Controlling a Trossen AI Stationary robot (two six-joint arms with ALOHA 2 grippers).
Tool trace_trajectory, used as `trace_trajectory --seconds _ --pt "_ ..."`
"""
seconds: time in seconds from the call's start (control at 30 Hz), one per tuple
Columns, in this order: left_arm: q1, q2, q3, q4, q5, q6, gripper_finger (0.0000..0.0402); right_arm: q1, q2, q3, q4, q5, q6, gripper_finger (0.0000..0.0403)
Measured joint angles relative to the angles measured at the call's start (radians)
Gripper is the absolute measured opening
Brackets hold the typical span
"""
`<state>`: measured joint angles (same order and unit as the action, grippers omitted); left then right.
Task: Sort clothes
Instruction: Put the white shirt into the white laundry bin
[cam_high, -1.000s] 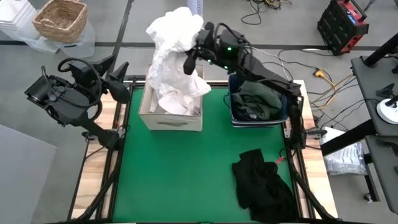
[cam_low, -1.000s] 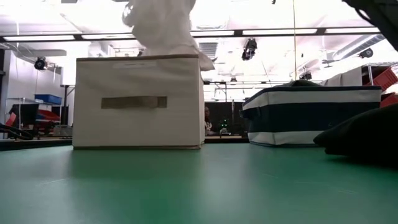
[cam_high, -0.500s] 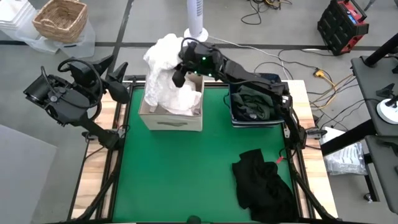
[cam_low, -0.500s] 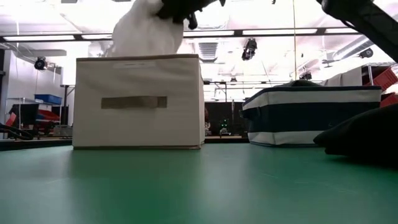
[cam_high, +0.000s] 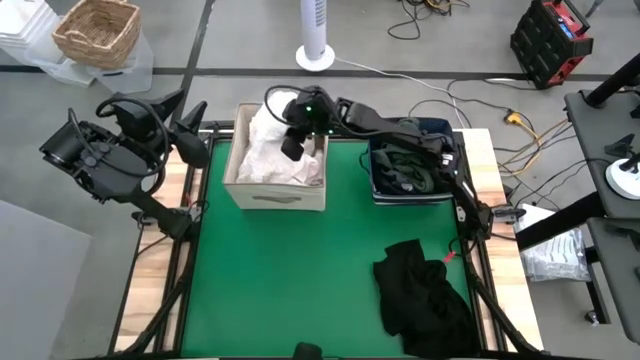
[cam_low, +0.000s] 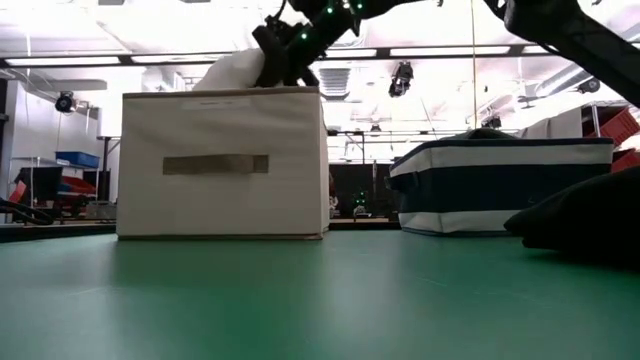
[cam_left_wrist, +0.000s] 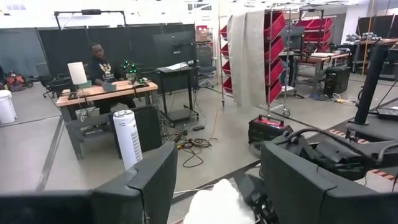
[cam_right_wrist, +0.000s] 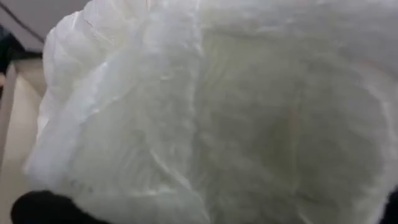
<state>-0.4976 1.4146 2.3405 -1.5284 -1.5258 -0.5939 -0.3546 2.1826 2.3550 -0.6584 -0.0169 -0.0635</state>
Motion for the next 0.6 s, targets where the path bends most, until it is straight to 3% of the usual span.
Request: trace_trajectory --seconds 0.5,0.6 --pt "0.000 0.012 0.000 -0.007 0.026 0.000 0.0208 0.002 0.105 0.000 -0.181 -0.066 0.039 0.0063" --pt "0.000 0.014 0.000 -0.007 0.034 -0.004 0.0208 0.003 0.111 0.000 -0.194 -0.066 0.038 0.0107"
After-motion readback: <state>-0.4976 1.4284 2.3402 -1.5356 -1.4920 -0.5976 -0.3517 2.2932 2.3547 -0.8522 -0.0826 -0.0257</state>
